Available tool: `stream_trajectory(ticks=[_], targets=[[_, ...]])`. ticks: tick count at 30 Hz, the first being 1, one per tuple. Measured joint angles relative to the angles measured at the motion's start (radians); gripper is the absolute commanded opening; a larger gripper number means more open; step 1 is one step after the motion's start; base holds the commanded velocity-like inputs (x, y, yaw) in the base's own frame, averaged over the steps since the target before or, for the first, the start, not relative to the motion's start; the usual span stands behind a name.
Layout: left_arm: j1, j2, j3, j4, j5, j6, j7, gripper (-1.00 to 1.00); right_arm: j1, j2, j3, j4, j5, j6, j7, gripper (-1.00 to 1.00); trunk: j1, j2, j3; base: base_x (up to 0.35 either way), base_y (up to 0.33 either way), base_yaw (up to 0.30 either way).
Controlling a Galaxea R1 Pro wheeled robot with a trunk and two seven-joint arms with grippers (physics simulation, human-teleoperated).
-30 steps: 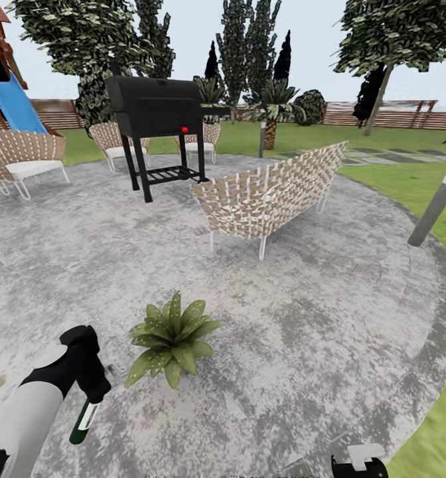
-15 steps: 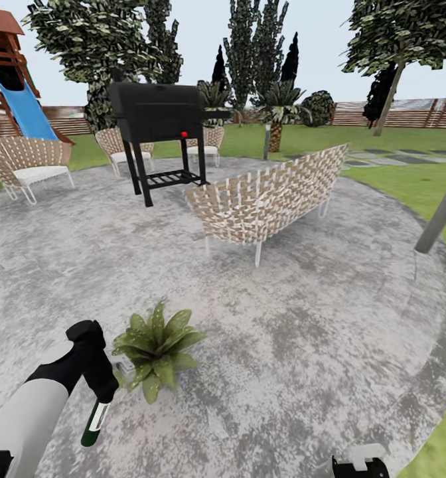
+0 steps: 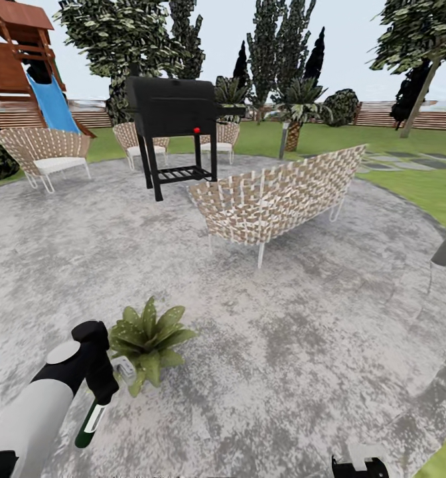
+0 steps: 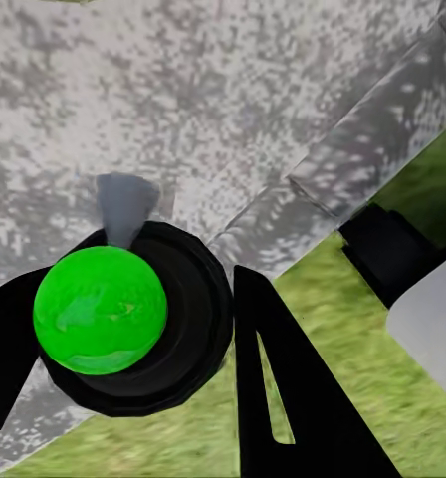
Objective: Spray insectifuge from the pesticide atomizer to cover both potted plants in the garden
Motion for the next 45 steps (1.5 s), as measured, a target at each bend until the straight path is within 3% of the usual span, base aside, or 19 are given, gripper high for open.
stream_trajectory(ticks=[10,21,23,27,33,45], targets=[[0.003,0.015,0.0,0.002,-0.002,-0.001,0.0,-1.0,0.0,0.0,0.0,0.0,0.0,0.0,0.001,1.0,0.0,0.0,0.0,0.011,-0.311,0.169],[0.0,0.013,0.0,0.0,-0.002,0.001,0.001,-1.0,0.0,0.001,0.0,0.0,0.0,0.0,0.0,1.0,0.0,0.0,0.0,0.241,-0.2,0.089],[0.002,0.013,-0.002,0.0,-0.017,0.001,0.001,-1.0,0.0,0.001,0.0,0.0,0.0,0.0,0.001,1.0,0.0,0.0,0.0,0.057,-0.034,0.272],[0.005,0.014,0.007,0.0,-0.092,0.001,0.0,-1.0,0.0,0.001,0.0,0.0,0.0,0.0,0.0,1.0,0.0,0.0,0.0,0.01,-0.006,0.276],[0.003,0.001,0.007,0.0,-0.102,0.001,-0.002,-1.0,0.0,0.002,0.0,0.0,0.0,0.0,0.0,1.0,0.0,0.0,0.0,0.001,0.0,0.257],[0.002,-0.002,0.006,0.002,-0.102,0.006,-0.002,-1.0,0.0,-0.002,0.0,0.0,0.0,0.0,0.002,1.0,0.0,0.0,0.0,0.064,-0.204,0.014]])
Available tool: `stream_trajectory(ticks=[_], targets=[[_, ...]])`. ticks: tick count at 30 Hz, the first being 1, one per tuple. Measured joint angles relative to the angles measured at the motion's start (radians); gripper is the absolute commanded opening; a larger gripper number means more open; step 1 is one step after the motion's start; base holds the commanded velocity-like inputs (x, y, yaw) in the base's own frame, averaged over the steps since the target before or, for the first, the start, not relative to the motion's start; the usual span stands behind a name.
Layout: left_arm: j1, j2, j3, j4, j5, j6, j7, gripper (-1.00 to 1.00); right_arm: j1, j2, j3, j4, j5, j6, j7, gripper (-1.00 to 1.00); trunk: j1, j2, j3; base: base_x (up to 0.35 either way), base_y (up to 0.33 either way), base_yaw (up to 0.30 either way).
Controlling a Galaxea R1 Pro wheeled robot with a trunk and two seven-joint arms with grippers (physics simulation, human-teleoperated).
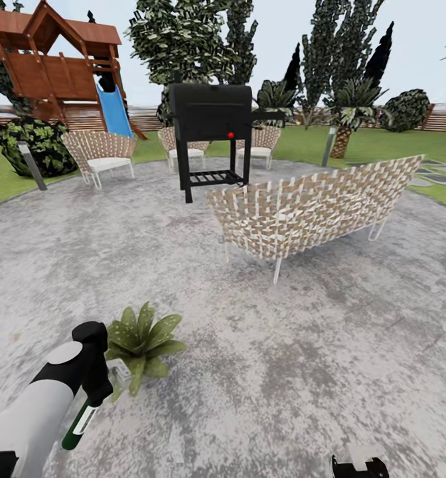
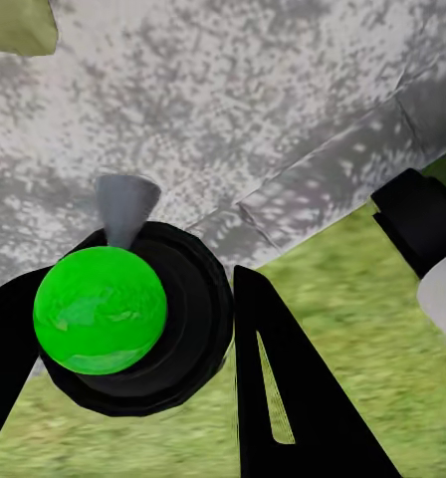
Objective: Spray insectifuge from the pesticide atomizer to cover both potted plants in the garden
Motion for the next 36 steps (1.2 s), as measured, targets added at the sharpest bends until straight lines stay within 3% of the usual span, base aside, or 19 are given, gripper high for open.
stream_trajectory(ticks=[6,17,21,26,30,33,36], targets=[[0.0,0.001,-0.001,0.0,-0.001,0.002,0.0,-1.0,0.0,0.001,0.0,0.001,0.0,0.0,-0.001,1.0,0.0,0.0,0.0,0.195,-0.232,0.06],[0.002,0.0,-0.004,0.008,-0.001,0.001,0.0,-1.0,0.0,0.003,0.0,0.001,0.0,0.0,0.0,1.0,0.0,0.0,0.0,0.091,-0.262,0.268],[-0.001,-0.001,-0.007,0.011,-0.002,0.001,-0.032,-1.0,0.0,0.003,0.0,0.001,0.0,0.0,-0.001,1.0,0.0,0.0,0.0,0.001,-0.285,0.277],[-0.004,0.001,-0.005,0.001,-0.095,0.005,-0.032,-1.0,0.0,0.003,0.0,0.001,0.0,0.0,0.0,1.0,0.0,0.0,0.0,0.047,-0.242,0.225],[0.006,0.009,0.001,0.01,-0.107,0.012,-0.033,-1.0,0.0,0.002,0.0,0.001,0.0,0.0,0.0,1.0,0.0,0.0,0.0,0.265,-0.09,0.029],[0.01,0.008,0.002,0.012,-0.107,0.092,-0.032,-1.0,0.0,0.002,0.0,0.001,0.0,0.0,0.0,1.0,0.0,0.0,0.0,0.281,-0.007,0.002],[0.012,0.005,-0.003,0.012,-0.107,0.11,-0.032,-1.0,0.0,0.002,0.0,0.001,0.0,0.0,0.0,1.0,0.0,0.0,0.0,0.084,-0.001,0.002]])
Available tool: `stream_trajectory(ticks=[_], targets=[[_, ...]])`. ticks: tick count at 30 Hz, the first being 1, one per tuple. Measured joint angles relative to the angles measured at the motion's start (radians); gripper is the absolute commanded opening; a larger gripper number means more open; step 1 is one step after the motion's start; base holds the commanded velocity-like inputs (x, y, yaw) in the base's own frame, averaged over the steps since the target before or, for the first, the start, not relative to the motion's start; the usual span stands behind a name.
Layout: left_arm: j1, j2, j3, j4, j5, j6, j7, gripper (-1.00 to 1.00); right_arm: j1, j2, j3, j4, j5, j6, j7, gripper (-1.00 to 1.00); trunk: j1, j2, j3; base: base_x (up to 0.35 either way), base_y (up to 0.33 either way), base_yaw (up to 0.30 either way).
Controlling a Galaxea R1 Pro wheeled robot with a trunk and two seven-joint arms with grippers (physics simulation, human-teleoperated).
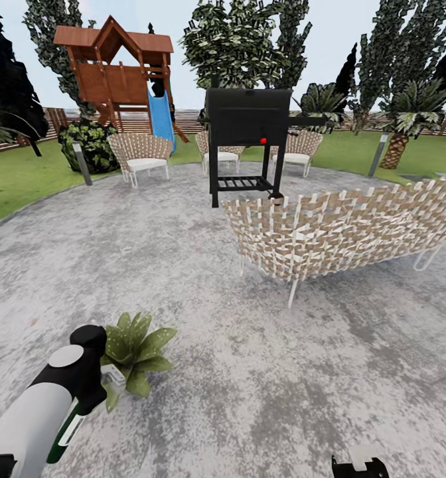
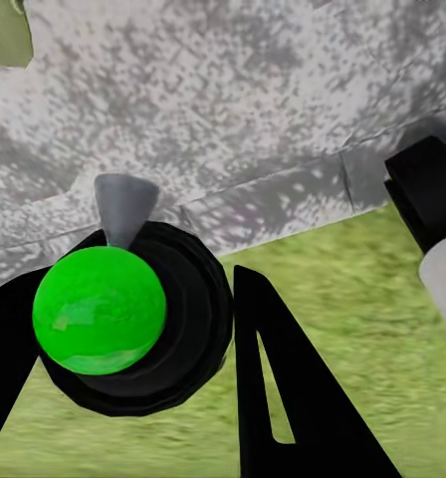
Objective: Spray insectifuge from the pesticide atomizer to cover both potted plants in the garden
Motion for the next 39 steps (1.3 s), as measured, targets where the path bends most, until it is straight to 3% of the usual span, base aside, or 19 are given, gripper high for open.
stream_trajectory(ticks=[10,19,22,24,26,27,39], targets=[[0.008,0.015,0.012,0.002,0.01,0.01,0.0,-1.0,0.0,0.0,0.0,0.0,0.0,0.0,-0.001,1.0,0.0,0.0,0.0,0.005,0.0,0.233],[0.068,-0.055,0.03,0.026,0.114,0.076,0.018,-1.0,0.0,0.0,0.0,0.0,0.0,0.0,-0.001,1.0,0.0,0.0,0.0,0.0,0.0,0.197],[0.081,-0.07,0.03,0.056,0.225,0.078,0.146,-1.0,0.0,0.0,0.0,0.0,0.0,0.0,-0.001,1.0,0.0,0.0,0.0,0.0,0.0,0.01],[0.084,-0.073,0.03,0.068,0.342,0.079,0.272,-1.0,0.0,0.0,0.0,0.0,0.0,0.0,0.0,1.0,0.0,0.0,0.0,0.0,0.0,0.002],[0.084,-0.073,0.028,0.088,0.416,0.08,0.366,-1.0,0.0,0.0,0.0,0.0,0.0,0.0,0.0,1.0,0.0,0.0,0.0,0.0,0.0,0.008],[0.084,-0.073,0.028,0.095,0.432,0.081,0.392,-1.0,0.0,0.0,0.0,0.0,0.0,0.0,-0.001,1.0,0.0,0.0,0.0,0.0,0.0,0.07],[0.086,-0.07,0.026,0.16,0.454,0.08,0.421,-1.0,0.0,0.0,0.0,0.0,0.0,0.0,-0.001,1.0,0.0,0.0,0.0,0.0,0.0,0.257]])
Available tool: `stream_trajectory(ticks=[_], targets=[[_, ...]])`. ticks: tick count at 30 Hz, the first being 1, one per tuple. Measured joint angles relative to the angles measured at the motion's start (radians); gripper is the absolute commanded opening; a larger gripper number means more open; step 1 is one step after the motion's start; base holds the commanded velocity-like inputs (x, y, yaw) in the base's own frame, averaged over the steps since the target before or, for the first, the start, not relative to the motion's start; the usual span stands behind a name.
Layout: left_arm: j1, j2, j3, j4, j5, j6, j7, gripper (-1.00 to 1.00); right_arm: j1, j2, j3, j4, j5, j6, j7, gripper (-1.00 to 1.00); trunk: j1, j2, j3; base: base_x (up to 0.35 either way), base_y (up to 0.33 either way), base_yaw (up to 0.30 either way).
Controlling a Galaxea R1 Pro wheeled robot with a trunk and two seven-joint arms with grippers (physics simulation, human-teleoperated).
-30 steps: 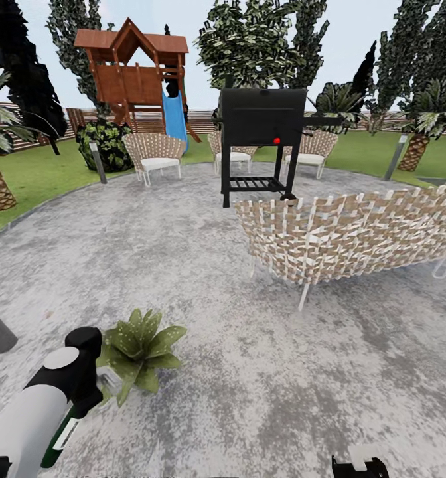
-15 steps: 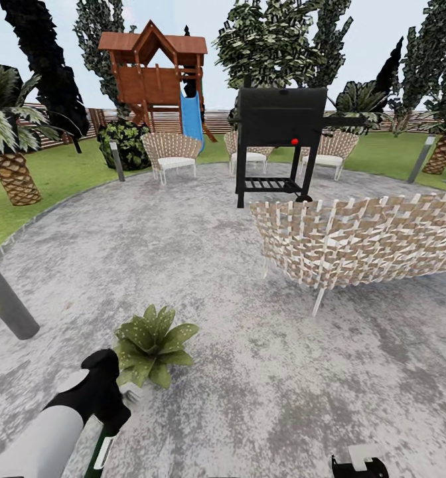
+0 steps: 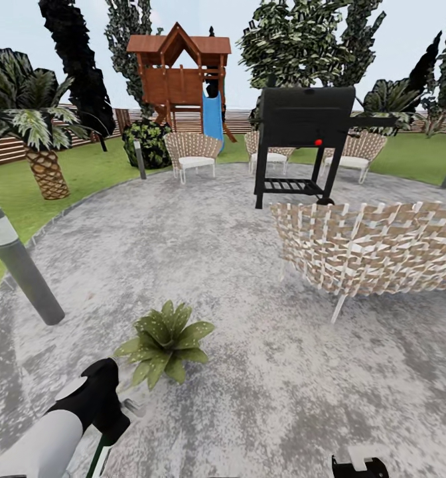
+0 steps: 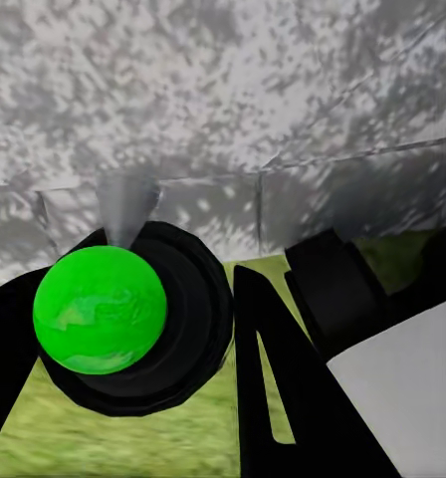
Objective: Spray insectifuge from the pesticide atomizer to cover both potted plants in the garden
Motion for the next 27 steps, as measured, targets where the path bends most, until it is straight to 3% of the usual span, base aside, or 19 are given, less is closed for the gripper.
stream_trajectory(ticks=[6,15,20,27], targets=[[0.0,0.0,0.001,-0.001,0.002,0.0,0.001,-1.0,0.0,0.0,0.0,0.0,0.0,0.0,0.0,1.0,0.0,0.0,0.0,0.0,0.0,0.238],[0.0,-0.002,0.006,-0.009,0.002,-0.001,0.002,-1.0,0.0,-0.002,0.0,-0.001,0.0,0.0,0.001,1.0,0.0,0.0,0.0,-0.188,-0.123,0.015],[0.0,-0.002,0.102,-0.019,0.001,-0.002,0.007,-1.0,0.0,-0.001,0.0,0.0,0.0,0.0,0.001,1.0,0.0,0.0,0.0,0.034,-0.24,0.0],[0.0,-0.005,0.111,-0.019,0.002,-0.001,0.065,-1.0,0.0,0.002,0.0,0.0,0.0,0.0,0.001,1.0,0.0,0.0,0.0,0.248,-0.191,0.0]])
